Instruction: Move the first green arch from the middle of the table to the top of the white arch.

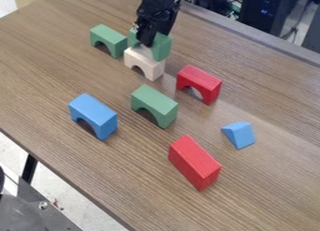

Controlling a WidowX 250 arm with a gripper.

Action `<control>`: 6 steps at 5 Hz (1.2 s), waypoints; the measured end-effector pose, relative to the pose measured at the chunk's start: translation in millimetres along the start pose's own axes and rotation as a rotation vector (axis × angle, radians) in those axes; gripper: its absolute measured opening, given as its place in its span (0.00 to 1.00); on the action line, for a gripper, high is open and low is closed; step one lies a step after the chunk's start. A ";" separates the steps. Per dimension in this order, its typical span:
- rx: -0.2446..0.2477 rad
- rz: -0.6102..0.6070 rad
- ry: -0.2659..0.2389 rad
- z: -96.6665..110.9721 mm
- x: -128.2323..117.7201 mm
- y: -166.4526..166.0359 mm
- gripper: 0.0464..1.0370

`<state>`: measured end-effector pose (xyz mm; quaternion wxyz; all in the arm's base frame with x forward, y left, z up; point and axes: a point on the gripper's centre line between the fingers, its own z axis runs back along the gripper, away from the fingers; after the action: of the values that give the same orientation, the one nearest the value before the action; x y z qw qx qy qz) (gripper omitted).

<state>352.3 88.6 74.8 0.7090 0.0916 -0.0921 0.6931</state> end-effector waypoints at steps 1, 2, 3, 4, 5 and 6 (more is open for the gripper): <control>0.009 -0.007 0.003 -1.2 -1.6 9.8 0.51; 0.010 -0.025 0.005 -1.0 -2.2 16.0 0.51; 0.005 -0.043 0.004 -1.6 -1.2 20.9 0.51; -0.003 -0.055 0.004 -1.8 -0.2 22.4 0.51; -0.008 -0.065 0.006 -1.8 -0.4 21.7 0.55; -0.004 -0.064 0.019 -4.5 1.5 23.5 0.85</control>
<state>328.9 91.8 71.0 0.7320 0.0866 -0.0841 0.6706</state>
